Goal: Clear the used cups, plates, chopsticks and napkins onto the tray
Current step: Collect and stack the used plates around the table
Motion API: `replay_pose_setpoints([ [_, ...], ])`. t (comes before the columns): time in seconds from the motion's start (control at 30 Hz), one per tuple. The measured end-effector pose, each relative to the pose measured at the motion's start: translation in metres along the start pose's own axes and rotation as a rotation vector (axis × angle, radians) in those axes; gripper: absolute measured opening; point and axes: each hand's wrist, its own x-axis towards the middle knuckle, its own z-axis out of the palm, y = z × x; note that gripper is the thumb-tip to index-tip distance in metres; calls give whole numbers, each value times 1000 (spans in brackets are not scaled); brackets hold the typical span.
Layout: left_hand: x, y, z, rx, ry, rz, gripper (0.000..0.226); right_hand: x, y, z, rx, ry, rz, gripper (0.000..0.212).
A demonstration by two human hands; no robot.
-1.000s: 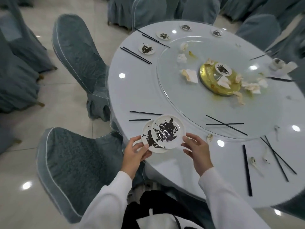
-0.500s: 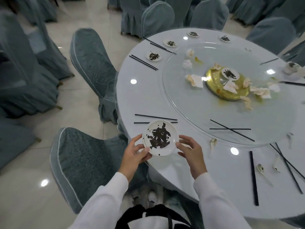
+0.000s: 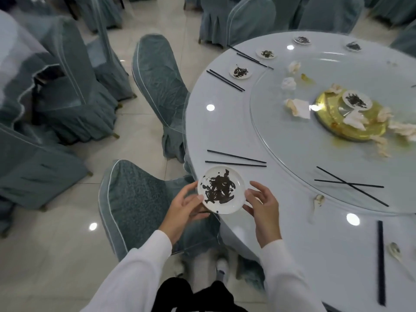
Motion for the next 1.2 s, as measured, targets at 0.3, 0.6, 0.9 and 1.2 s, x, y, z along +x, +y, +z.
replay_pose_setpoints([
  [0.3,4,40,-78,82,-4,59,31,-31,10,71,-29,-25,-78,31],
  [0.6,-11,98,-210,99,-164,115,28,-97,60,205,21,80,-43,23],
  [0.9,-17,119,-323,53,-81,114,30,-132,83,307,-56,10,-13,23],
  [1.2,16,149,-350,77,-65,94,29,-108,86,363,-23,80,-40,10],
])
